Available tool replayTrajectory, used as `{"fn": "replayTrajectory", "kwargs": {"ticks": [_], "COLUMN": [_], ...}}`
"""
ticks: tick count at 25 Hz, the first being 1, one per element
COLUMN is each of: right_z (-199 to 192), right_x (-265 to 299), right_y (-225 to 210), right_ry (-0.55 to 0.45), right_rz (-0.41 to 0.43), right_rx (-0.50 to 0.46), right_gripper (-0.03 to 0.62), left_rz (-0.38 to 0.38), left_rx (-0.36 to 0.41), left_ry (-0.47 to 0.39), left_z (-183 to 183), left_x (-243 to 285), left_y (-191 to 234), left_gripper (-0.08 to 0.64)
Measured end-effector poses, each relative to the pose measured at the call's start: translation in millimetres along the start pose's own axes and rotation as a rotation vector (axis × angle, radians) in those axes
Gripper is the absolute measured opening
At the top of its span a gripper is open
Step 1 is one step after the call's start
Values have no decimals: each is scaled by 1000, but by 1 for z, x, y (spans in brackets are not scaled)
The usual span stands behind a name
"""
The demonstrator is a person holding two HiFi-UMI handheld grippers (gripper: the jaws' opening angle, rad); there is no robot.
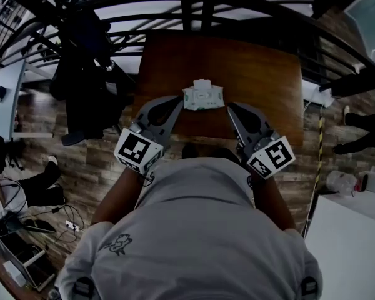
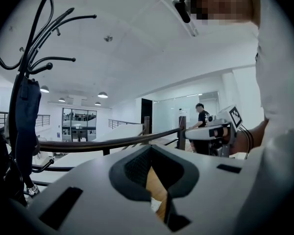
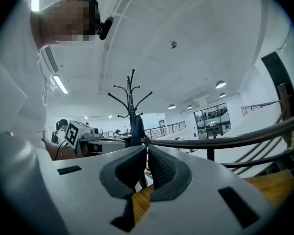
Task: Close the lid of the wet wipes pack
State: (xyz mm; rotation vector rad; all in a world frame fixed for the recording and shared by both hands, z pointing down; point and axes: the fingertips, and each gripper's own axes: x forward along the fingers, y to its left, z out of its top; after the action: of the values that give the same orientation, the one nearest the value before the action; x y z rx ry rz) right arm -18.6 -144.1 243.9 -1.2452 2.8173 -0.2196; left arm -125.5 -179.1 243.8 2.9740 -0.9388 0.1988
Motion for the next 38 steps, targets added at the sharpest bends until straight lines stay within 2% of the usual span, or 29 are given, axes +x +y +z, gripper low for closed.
{"fn": "replayTrajectory", "kwargs": {"ticks": [8,13,20,24,29,38], "right_z": [-10,-23,-41,-59,-80,-109], "right_x": [8,33,55,68,75,82], "right_y": [-16,-35,-70,-91,-118,-152], "right_ry": [42,76,122,166,211,277], "right_rz": [-22,16,38,47,49,67], "right_rx": [26,33,54,95,133,144], "right_gripper": [35,35,35,35,35,35], "left_rz": [-7,15,24,19,12,3], "left_rx": [-22,-39,-7,-90,-69,-100], "left_ry": [11,47,126,158,188,257], "left_z": [-5,-21,-42,-60,-69,-108], "left_x": [3,16,46,63,87,119], "left_y": [5,25,44,58,68,81], "left_gripper": [12,12,12,12,12,12]}}
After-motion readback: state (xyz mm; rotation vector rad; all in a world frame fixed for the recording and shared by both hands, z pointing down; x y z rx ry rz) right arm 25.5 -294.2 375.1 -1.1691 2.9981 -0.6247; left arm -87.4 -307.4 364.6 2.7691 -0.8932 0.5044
